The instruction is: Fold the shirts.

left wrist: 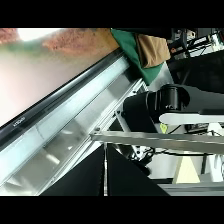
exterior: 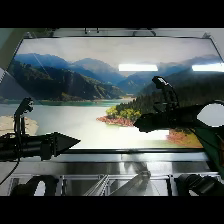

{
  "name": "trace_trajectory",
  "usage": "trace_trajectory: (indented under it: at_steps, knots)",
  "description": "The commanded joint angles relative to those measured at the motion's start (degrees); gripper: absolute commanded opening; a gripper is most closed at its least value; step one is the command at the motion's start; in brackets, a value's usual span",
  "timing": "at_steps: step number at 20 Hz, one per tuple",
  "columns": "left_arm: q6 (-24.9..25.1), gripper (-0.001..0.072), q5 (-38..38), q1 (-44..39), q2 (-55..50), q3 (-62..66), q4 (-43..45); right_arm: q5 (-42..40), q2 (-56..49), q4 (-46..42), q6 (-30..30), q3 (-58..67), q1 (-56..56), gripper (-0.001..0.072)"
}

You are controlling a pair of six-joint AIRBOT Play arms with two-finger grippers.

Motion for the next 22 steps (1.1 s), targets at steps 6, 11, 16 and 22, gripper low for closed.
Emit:
trace_trajectory:
  at_steps: [6, 11, 16, 22]
  knots:
    - [-4.57, 0.0018, -0.13, 5.18, -3.21, 8.31, 9.14, 0.0, -0.02, 0.02, 0.02, -0.04, 0.07, 0.0022]
    - [-13.94, 0.072, 8.44, 20.9, -18.18, 35.04, 42.01, -0.02, 0.0, 0.2, 0.0, -0.04, 0.02, 0.0022]
    - [-13.66, 0.072, 10.51, 34.34, -38.62, 43.41, 43.78, 0.0, -0.02, 0.2, 0.0, -0.04, -0.02, 0.0021]
    - [-12.9, 0.072, 12.7, 43.43, -56.48, 43.43, 50.95, 0.0, -0.02, 0.2, 0.02, -0.04, -0.02, 0.0022]
